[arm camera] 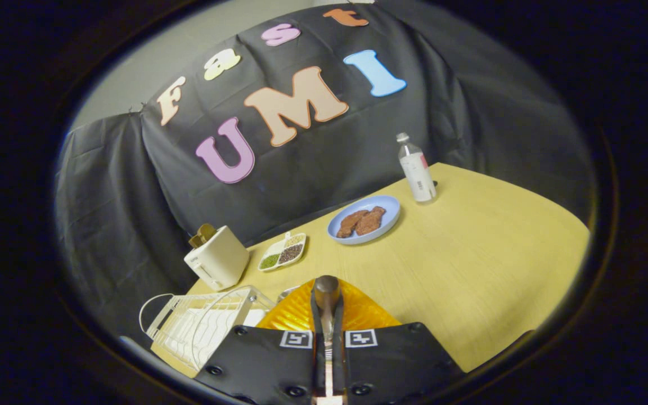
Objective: Take the plate from the dish rack, then take the spoon from the basket and place it into the plate.
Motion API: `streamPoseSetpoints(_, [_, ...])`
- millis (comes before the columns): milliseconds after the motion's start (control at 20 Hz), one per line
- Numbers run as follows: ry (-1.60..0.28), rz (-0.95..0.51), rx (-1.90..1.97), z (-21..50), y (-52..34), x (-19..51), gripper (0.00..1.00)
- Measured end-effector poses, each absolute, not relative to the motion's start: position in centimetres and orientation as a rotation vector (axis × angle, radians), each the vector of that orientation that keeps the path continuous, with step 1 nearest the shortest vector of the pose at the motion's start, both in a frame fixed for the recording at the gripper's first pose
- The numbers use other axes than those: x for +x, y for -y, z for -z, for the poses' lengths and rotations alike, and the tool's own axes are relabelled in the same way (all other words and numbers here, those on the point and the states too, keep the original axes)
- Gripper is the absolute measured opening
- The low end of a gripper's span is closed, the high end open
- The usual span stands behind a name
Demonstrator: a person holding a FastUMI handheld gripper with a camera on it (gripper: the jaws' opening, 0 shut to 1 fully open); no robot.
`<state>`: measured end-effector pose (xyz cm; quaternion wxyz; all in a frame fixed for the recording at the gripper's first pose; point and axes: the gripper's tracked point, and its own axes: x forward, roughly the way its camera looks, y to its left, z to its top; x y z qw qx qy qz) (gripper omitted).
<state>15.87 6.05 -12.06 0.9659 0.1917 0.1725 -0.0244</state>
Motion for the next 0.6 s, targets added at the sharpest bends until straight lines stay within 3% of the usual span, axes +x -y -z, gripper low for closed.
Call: streamPoseSetpoints(600, [-0.122, 0.015, 0.369, 0.4, -5.7, 13.5, 0.07])
